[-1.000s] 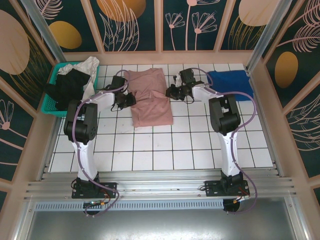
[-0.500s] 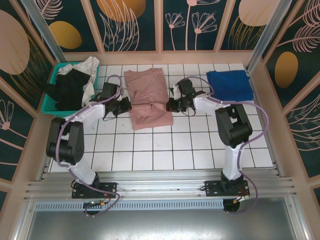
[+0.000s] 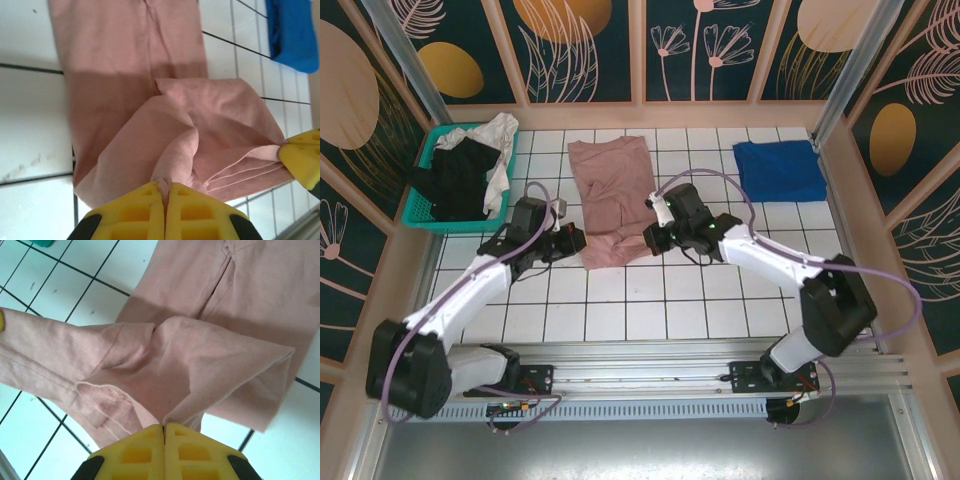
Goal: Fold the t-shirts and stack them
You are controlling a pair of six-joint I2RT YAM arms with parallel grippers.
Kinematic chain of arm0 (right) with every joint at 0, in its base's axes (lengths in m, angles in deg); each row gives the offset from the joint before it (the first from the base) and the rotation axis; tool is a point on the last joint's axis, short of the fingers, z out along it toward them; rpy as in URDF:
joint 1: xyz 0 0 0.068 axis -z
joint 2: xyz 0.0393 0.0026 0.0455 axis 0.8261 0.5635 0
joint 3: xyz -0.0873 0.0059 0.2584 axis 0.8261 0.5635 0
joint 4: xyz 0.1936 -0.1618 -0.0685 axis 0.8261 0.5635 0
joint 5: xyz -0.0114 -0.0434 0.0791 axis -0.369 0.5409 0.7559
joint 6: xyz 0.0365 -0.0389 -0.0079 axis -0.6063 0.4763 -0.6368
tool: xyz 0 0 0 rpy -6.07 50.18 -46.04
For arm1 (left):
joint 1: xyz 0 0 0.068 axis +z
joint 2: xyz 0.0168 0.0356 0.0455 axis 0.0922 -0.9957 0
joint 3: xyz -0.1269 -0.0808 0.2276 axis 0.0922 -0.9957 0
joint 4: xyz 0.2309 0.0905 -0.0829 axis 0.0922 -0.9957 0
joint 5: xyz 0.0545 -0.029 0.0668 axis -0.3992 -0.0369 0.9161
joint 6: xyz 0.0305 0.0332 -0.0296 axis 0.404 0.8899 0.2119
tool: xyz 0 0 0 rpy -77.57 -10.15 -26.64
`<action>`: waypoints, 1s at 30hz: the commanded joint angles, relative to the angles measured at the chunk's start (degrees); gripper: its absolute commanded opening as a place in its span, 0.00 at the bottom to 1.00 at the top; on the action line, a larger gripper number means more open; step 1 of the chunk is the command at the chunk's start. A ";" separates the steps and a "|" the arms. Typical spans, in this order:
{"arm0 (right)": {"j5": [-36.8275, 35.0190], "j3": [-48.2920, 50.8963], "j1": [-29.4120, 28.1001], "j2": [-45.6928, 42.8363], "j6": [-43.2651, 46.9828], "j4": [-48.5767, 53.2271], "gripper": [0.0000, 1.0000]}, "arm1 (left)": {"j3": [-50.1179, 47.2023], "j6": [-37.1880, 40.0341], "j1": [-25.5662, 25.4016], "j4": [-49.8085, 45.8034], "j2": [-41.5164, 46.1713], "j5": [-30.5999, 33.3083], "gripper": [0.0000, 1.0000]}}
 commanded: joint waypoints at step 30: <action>10.34 -24.30 13.28 25.94 9.24 0.39 0.00 | 28.90 7.41 6.55 -0.83 -39.10 2.07 0.00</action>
